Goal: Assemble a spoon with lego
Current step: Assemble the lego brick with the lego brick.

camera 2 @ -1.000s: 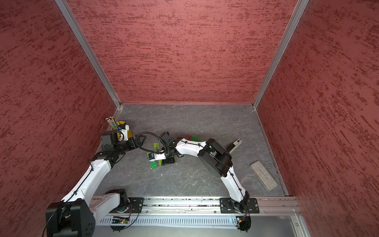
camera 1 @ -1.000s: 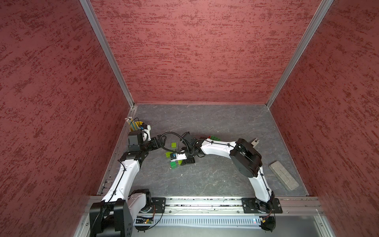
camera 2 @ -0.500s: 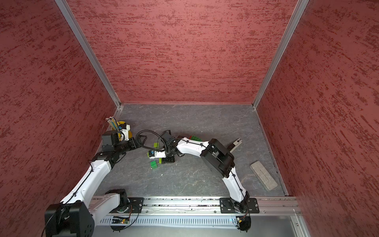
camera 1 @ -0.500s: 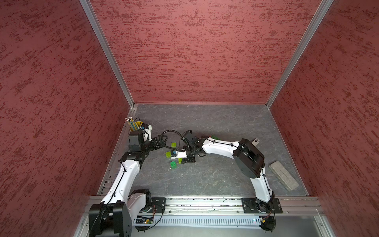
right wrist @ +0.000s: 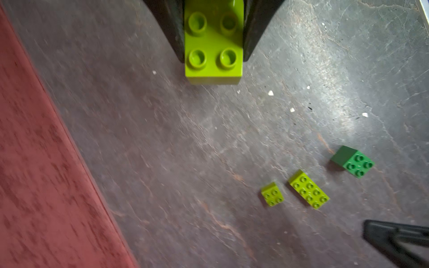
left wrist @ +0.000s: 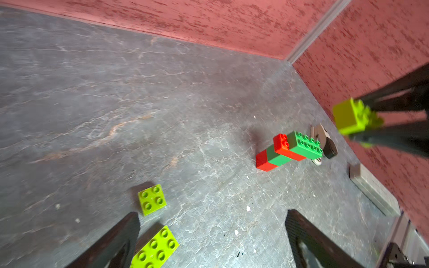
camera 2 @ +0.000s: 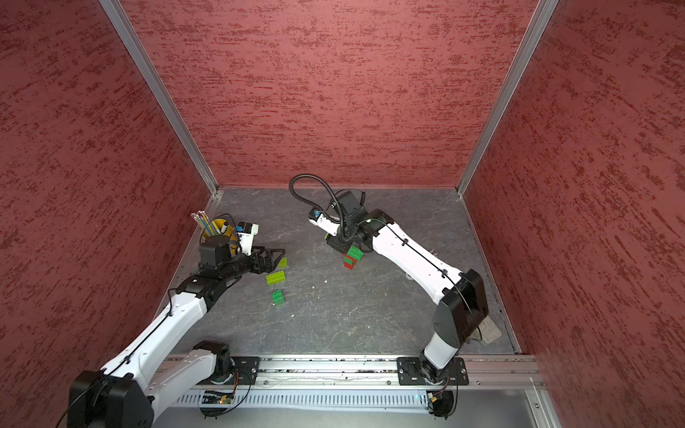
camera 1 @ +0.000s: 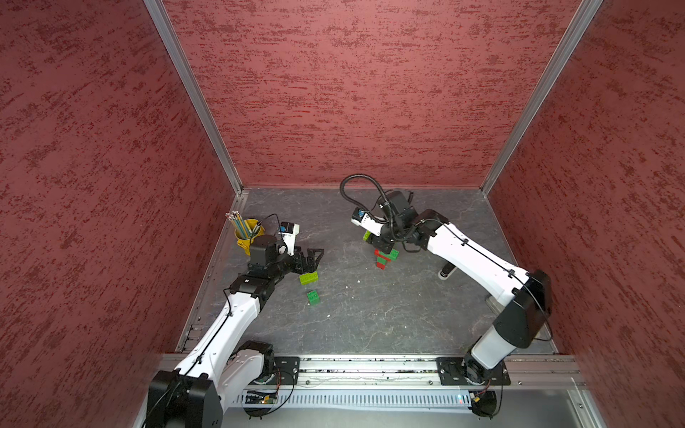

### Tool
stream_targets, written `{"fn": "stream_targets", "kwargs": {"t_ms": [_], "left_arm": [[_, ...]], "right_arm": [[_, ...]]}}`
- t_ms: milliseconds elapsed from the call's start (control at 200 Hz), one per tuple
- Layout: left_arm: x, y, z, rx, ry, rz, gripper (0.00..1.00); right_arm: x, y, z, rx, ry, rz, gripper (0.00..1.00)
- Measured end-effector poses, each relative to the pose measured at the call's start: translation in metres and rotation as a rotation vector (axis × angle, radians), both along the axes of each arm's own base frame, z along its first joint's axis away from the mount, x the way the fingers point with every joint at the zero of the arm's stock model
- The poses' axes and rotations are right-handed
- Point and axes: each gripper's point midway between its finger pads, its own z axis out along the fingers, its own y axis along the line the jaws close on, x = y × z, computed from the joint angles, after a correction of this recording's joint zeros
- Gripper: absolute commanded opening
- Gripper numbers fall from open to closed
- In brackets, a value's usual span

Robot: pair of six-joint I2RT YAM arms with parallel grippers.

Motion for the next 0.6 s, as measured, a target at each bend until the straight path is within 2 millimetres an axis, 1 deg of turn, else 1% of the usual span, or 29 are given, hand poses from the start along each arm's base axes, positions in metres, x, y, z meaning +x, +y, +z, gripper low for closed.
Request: {"fn": "stream_targets", "kwargs": {"t_ms": [45,120,235,286,381,461,596], "left_arm": [[-0.001,-0.010,-0.002,0.008,0.001,-0.036,1.00],[-0.004,-0.029,-0.005,0.023,0.001,-0.102,1.00],[-0.008,-0.053,-0.009,0.040,-0.006,-0.186,1.00],[-0.008,-0.060,-0.011,0.046,-0.005,-0.208,1.00],[-0.009,-0.068,-0.015,0.054,-0.001,-0.236,1.00],[-0.008,-0.072,-0.018,0.056,0.005,-0.245,1.00],[-0.007,-0.075,-0.017,0.053,-0.006,-0.252,1.00]], "right_arm": [[0.003,-0.014,-0.003,-0.009,0.010,-0.053,0.28],[0.008,-0.033,-0.015,-0.032,0.036,-0.129,0.28],[0.010,-0.051,-0.035,-0.057,0.081,-0.198,0.28],[0.010,-0.053,-0.038,-0.059,0.092,-0.214,0.28],[0.013,-0.052,-0.039,-0.050,0.091,-0.223,0.28],[0.014,-0.051,-0.038,-0.045,0.086,-0.223,0.28],[0.014,-0.048,-0.038,-0.029,0.090,-0.205,0.28]]}}
